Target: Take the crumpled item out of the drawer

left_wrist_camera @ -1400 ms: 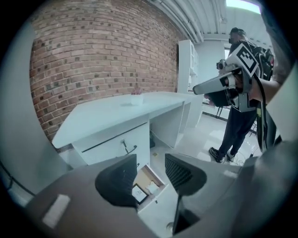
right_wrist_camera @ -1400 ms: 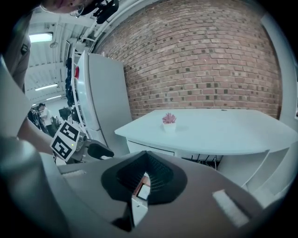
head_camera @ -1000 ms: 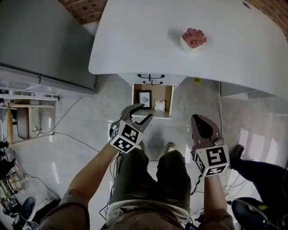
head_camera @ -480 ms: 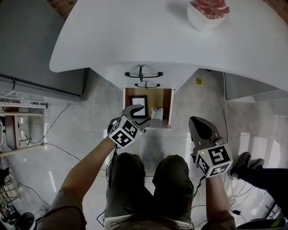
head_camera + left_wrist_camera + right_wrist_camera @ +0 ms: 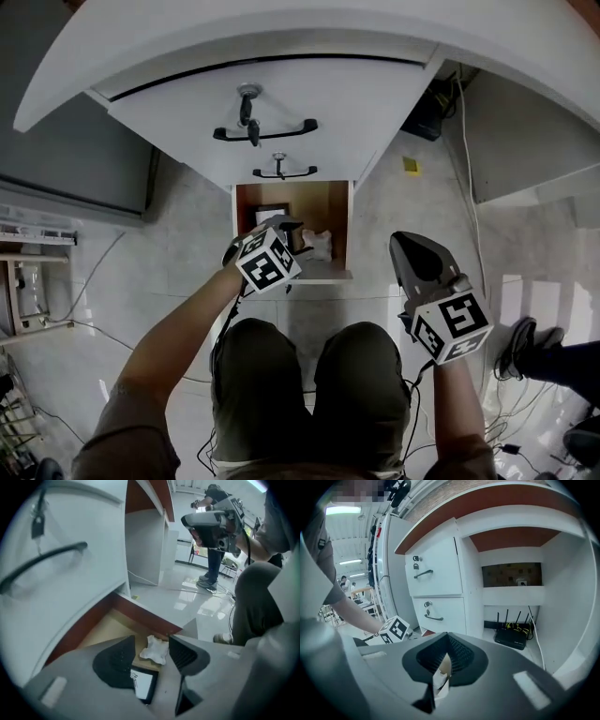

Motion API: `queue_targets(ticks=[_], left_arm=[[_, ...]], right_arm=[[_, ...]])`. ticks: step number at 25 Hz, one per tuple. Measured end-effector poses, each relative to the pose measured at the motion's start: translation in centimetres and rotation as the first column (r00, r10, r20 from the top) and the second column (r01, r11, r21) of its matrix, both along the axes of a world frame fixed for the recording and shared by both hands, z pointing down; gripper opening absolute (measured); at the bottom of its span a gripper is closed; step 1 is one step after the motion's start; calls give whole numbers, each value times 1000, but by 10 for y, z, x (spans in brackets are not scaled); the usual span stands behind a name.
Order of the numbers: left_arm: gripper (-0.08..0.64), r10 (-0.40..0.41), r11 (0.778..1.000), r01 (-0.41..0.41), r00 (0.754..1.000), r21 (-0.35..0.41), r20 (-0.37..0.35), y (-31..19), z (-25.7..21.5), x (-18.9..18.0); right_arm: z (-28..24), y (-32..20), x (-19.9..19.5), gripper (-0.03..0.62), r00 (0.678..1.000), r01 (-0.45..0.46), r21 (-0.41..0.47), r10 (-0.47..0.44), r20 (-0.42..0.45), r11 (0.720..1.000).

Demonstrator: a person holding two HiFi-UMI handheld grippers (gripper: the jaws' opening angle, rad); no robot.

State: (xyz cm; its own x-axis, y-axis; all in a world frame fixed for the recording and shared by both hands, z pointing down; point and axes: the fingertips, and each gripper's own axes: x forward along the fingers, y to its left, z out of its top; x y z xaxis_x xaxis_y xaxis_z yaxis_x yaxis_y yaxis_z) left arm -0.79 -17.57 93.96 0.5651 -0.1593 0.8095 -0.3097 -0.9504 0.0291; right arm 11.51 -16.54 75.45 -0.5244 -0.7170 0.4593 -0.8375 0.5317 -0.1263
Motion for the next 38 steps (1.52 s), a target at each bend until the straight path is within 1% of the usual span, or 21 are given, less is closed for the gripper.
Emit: queue_targets(ticks=[3,8,10,13,15,19,22,25,27,30,32,35,38], left_arm=[[227,81,996,-80,995,-34,52,6,35,6],[227,146,989,-144,985,-26,93,0,74,16],[227,185,983,-183,973,-28,137,1,92,16],[227,253,967,-254,943,-21,218,7,114,16],[227,277,959,-282,930,-15,240,9,121,19],[226,276,960,-280,925,-22,261,9,136,21],[207,267,962,-270,921,-30,284,8,145,16],[169,290,954,-297,902,-27,320,9,151,15],[151,305,949,-314,893,-29,330,9,154,15],[88,304,951,-306,897,-45,321,8,156,13],[60,313,948,-315,894,-46,321,9,155,12],[34,321,944,-329,890,-30,325,8,151,10],[21,295,951,-309,901,-7,318,3,140,5]], right_arm=[[15,-4,-1,28,1000,10,13,-10,-4,1000],[39,-11,-6,28,999,36,33,-35,-6,999],[47,-13,-8,28,999,49,41,-48,-7,998],[58,-14,-11,28,998,63,45,-63,-11,997],[63,-15,-13,28,997,72,46,-71,-13,996],[68,-18,-15,28,997,79,53,-78,-16,995],[69,-16,-17,28,996,84,54,-83,-20,995],[70,-14,-14,28,996,86,53,-85,-28,995],[72,-13,-13,28,996,81,51,-80,-28,995],[76,-12,-13,28,997,79,45,-78,-31,996],[77,-10,-14,28,996,85,42,-84,-38,995],[76,-8,-12,28,995,91,43,-89,-53,995],[68,-8,-8,28,995,88,49,-85,-56,995]])
